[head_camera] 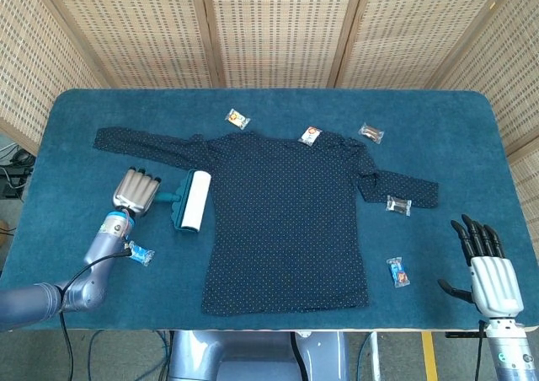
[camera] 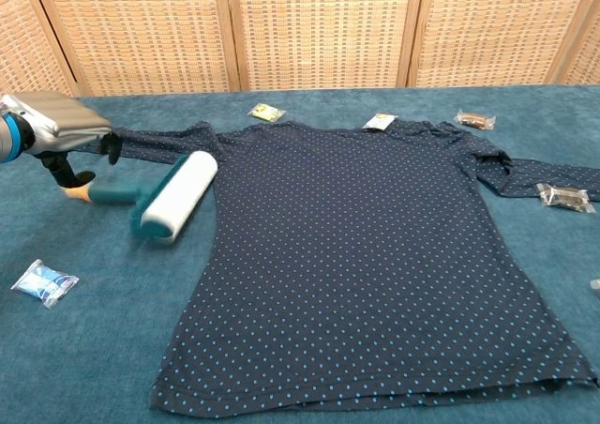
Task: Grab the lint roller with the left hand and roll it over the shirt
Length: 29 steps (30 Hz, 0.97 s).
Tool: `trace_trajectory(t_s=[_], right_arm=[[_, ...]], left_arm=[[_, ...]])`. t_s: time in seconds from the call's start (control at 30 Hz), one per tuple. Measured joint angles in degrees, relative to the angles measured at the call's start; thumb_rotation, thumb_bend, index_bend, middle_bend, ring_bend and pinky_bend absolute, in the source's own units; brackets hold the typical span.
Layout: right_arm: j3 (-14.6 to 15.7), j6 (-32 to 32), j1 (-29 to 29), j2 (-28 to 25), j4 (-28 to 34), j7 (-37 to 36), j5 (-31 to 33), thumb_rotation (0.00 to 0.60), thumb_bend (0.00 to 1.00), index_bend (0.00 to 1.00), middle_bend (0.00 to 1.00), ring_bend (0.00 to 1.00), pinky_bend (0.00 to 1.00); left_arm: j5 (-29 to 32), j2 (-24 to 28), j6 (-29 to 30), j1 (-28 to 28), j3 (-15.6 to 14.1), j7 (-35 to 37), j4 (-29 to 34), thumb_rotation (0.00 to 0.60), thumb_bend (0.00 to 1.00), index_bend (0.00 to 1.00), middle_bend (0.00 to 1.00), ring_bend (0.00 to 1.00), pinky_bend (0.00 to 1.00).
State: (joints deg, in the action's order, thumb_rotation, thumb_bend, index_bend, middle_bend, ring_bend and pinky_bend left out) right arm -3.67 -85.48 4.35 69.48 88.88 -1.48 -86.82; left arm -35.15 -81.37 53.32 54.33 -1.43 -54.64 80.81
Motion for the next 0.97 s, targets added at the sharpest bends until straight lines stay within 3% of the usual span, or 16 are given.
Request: trace_trajectory(t_s=[0.13, 0.37, 0.53, 0.73, 0.97], right_arm=[[0.1, 0.0, 0.1, 0.1, -0.1, 0.0, -0.2, 0.6, 0.14, 0.01, 0.0, 0.0, 0.0], [0.1, -0.5, -0.1, 0.0, 0.1, -0.2, -0.5, 0.6, 0.14, 0.01, 0.0, 0.0, 0.0], [0.0, -0.7, -0.1, -0.1, 0.0, -0.5, -0.5, 0.6, 0.14, 0.0, 0.0, 0.0, 0.0], [-0.5, -1.8, -0.2, 0.0, -0.1, -0.9, -0.8, 0.6, 0.14, 0.0, 0.0, 0.0, 0.0], [-0.7, -2.2, -0.3, 0.2, -0.1, -0.6, -0.8, 0.6, 0.14, 0.0, 0.0, 0.0, 0.0]], left_arm=[[0.7, 0.6, 1.0, -0.2, 0.3, 0.1, 1.4, 0.6, 0.32, 0.07, 0.0, 0.01, 0.1], [0.7, 2.9, 2.9, -1.7, 1.0, 3.1, 5.9, 0.6, 0.3, 0.0, 0.0, 0.0, 0.03], [-4.3, 4.1, 7.1, -5.4, 1.9, 11.1, 9.3, 0.6, 0.29, 0.0, 0.0, 0.0, 0.01], [-19.2, 4.1, 18.8, -13.8, 1.4, 26.8, 11.2, 0.6, 0.27, 0.0, 0.0, 0.0, 0.0], [-39.3, 2.2, 37.9, -28.6, -2.9, 41.7, 9.6, 0.6, 0.21, 0.0, 0.0, 0.0, 0.0]])
